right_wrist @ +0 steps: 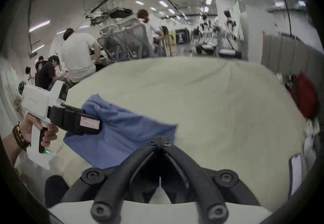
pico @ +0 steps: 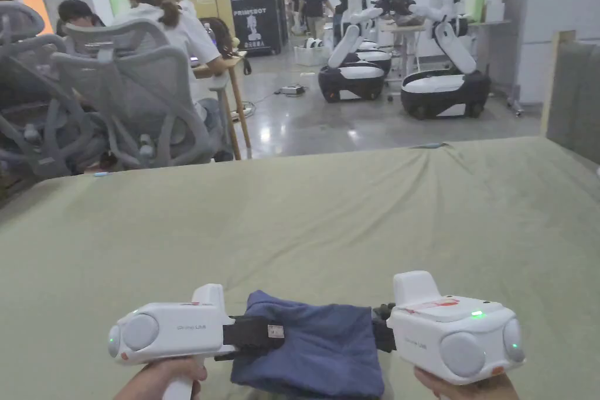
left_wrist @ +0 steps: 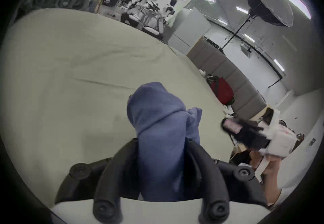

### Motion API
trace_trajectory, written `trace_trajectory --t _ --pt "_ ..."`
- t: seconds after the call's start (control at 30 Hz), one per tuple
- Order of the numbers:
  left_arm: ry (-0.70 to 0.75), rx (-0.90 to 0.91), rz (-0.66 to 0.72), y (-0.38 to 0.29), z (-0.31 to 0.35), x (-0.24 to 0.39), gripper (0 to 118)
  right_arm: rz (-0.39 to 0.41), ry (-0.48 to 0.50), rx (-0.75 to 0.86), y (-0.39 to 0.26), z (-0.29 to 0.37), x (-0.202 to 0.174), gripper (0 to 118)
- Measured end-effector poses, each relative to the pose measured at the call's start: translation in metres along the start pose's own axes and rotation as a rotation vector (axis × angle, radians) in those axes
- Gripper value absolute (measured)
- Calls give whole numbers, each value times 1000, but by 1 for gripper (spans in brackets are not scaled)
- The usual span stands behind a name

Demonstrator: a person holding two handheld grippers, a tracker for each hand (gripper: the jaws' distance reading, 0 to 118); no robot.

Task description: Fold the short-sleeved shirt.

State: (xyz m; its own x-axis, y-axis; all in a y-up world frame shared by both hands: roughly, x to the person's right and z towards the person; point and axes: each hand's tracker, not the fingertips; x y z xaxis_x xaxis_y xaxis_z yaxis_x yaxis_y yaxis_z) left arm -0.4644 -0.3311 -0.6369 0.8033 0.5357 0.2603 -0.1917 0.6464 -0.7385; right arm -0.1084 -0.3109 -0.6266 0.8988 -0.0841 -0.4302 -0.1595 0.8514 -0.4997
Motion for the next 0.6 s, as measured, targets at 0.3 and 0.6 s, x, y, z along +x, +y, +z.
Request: trace_trajectory --t 0.3,0.6 --pt "181 116 115 9 183 -216 28 117 160 134 46 -91 -157 1" --pt "288 199 275 -5 243 -329 43 150 314 61 44 -165 -239 1"
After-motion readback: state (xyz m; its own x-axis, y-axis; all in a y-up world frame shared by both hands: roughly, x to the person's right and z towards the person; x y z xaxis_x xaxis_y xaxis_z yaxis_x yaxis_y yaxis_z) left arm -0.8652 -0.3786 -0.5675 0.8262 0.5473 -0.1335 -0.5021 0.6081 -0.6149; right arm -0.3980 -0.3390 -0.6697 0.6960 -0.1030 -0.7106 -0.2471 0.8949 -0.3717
